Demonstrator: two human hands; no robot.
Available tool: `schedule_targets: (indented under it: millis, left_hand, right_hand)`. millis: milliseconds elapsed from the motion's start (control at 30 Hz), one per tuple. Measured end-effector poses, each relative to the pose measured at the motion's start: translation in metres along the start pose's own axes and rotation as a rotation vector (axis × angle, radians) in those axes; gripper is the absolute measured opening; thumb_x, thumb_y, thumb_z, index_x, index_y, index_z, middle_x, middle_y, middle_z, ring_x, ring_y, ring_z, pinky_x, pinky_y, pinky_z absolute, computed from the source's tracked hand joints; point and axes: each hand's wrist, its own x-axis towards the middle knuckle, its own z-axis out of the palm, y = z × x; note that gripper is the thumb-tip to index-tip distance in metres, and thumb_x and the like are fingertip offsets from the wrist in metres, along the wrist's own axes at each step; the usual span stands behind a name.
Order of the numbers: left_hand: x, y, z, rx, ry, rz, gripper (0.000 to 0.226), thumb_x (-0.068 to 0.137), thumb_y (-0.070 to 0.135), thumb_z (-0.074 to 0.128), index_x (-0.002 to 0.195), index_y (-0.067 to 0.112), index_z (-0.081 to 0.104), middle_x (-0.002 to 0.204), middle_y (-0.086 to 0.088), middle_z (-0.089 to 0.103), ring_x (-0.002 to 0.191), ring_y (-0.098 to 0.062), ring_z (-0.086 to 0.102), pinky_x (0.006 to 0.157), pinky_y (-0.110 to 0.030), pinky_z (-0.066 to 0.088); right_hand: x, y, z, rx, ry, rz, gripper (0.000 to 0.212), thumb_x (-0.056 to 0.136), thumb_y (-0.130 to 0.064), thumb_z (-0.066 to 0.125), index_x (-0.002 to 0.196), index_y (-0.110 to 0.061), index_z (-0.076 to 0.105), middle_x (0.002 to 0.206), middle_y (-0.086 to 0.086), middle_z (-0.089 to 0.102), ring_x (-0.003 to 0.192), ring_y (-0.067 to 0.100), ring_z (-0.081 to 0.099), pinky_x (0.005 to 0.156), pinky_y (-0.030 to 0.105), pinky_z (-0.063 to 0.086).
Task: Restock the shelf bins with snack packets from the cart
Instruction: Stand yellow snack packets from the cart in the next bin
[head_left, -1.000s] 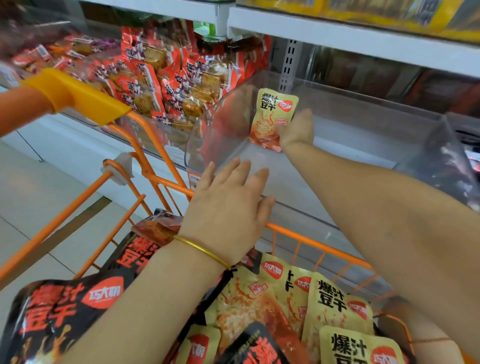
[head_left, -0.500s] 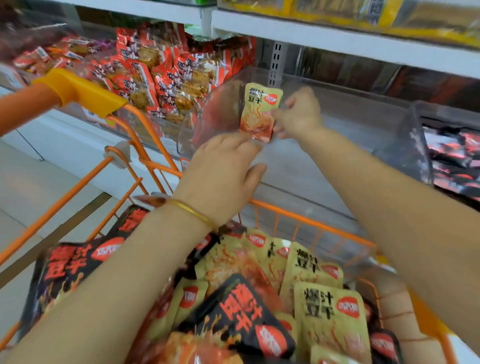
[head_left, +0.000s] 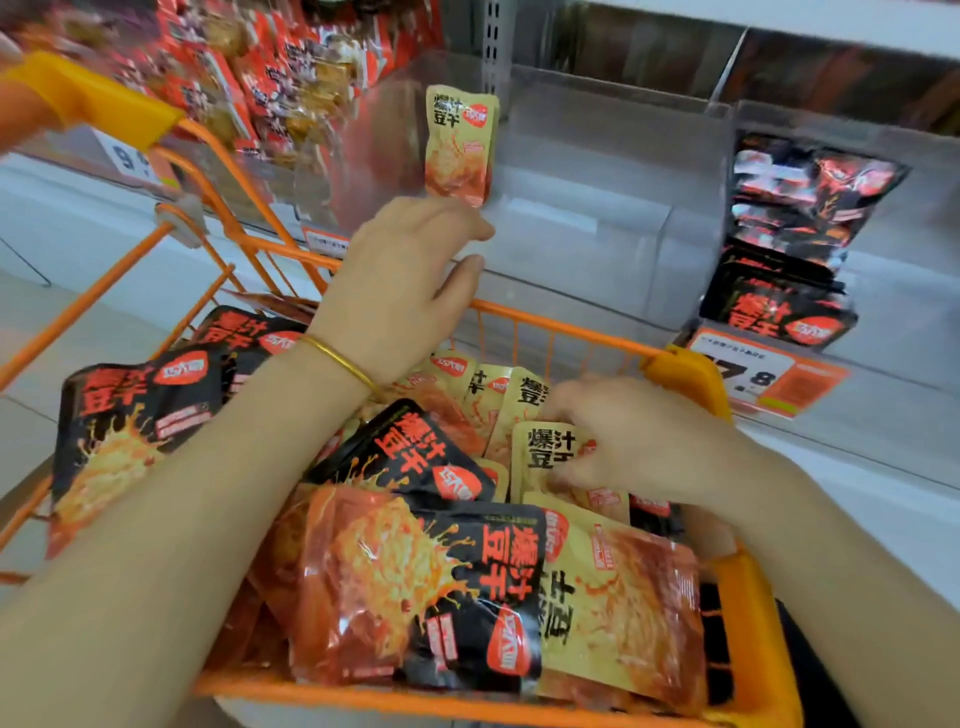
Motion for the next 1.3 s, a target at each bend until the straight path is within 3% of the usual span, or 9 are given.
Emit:
schedule_targets:
  millis: [167,333,533,633,700,900,1067,1200,1300]
  left_hand:
    - [-0.004,0.001,0.003,-0.019,-0.04,-0.008,0.042,0.088,0.039,0.039,0.112,0.015,0.064,0.113,0.0,0.064,0.111,-0.026,0.051,0.092,-0.044,0.041]
    - [-0.004,0.009,-0.001,-0.498,-0.121,-0.221,0.044,0.08,0.053,0.051,0.116,0.03,0.057,0.093,0.015,0.067,0.093,0.0,0.055,0.08,-0.013,0.04]
    - [-0.002,0.005,0.002,-0.675,-0.143,-0.291,0.019,0.077,0.032,0.063,0.095,0.026,0.061,0.084,-0.009,0.071,0.073,-0.02,0.065,0.07,-0.036,0.05]
    - [0.0,-0.003,-0.002,-0.696,-0.012,-0.383,0.021,0.08,0.031,0.065,0.087,0.011,0.063,0.074,-0.013,0.067,0.068,-0.021,0.06,0.066,-0.036,0.049]
    - [0.002,-0.005,-0.006,-0.693,0.077,-0.452,0.023,0.085,0.022,0.066,0.091,0.0,0.062,0.067,-0.003,0.063,0.062,-0.009,0.057,0.062,-0.028,0.048]
    - [0.003,-0.014,-0.005,-0.391,0.138,-0.462,0.029,0.093,0.032,0.051,0.114,0.013,0.059,0.098,0.0,0.066,0.089,-0.013,0.062,0.074,-0.032,0.052]
    - [-0.008,-0.026,0.002,0.218,-0.164,-0.319,0.071,0.085,0.053,0.013,0.14,0.017,0.04,0.144,-0.009,0.041,0.137,-0.028,0.03,0.111,-0.048,0.026]
    - [-0.014,-0.023,0.008,0.318,-0.295,-0.331,0.076,0.082,0.054,-0.001,0.145,0.025,0.028,0.153,-0.007,0.025,0.143,-0.024,0.015,0.115,-0.046,0.013]
    - [-0.016,-0.025,0.011,0.373,-0.284,-0.299,0.062,0.09,0.047,0.016,0.137,0.019,0.045,0.142,-0.014,0.044,0.135,-0.031,0.036,0.108,-0.053,0.028]
  right_hand:
    - [0.003,0.0,-0.019,0.307,0.102,-0.059,0.025,0.075,-0.029,0.077,0.083,-0.019,0.056,0.084,-0.008,0.049,0.081,0.017,0.055,0.07,0.026,0.048]
    - [0.019,0.005,-0.055,0.572,0.427,-0.098,0.019,0.072,-0.017,0.079,0.075,-0.016,0.06,0.071,-0.006,0.053,0.066,0.008,0.048,0.058,0.021,0.035]
    - [0.051,0.003,-0.078,0.739,0.63,-0.114,0.022,0.072,-0.018,0.079,0.084,-0.019,0.06,0.077,-0.007,0.056,0.071,0.007,0.052,0.063,0.021,0.041]
    - [0.064,0.006,-0.075,1.387,0.51,-0.095,0.023,0.081,-0.018,0.071,0.098,-0.016,0.056,0.085,0.001,0.063,0.067,0.01,0.06,0.055,0.023,0.049]
    - [0.074,0.007,-0.068,1.409,0.29,-0.078,0.02,0.081,-0.029,0.068,0.097,-0.019,0.06,0.087,-0.001,0.066,0.067,0.011,0.058,0.051,0.021,0.046]
    - [0.106,0.006,-0.079,1.286,0.202,-0.091,0.007,0.08,-0.023,0.069,0.086,-0.02,0.067,0.074,-0.005,0.068,0.056,0.006,0.049,0.04,0.012,0.028]
    - [0.168,0.025,-0.097,1.509,0.405,0.199,0.016,0.085,-0.017,0.069,0.076,-0.02,0.056,0.047,-0.01,0.06,0.041,0.004,0.048,0.035,0.01,0.028]
    - [0.228,0.03,-0.09,1.35,0.535,0.244,0.02,0.08,-0.006,0.071,0.075,-0.02,0.058,0.082,0.003,0.068,0.075,0.021,0.064,0.05,0.028,0.049]
    - [0.258,0.029,-0.086,1.064,0.612,0.307,0.009,0.08,-0.013,0.073,0.085,-0.016,0.066,0.098,0.009,0.069,0.083,0.025,0.067,0.067,0.039,0.057]
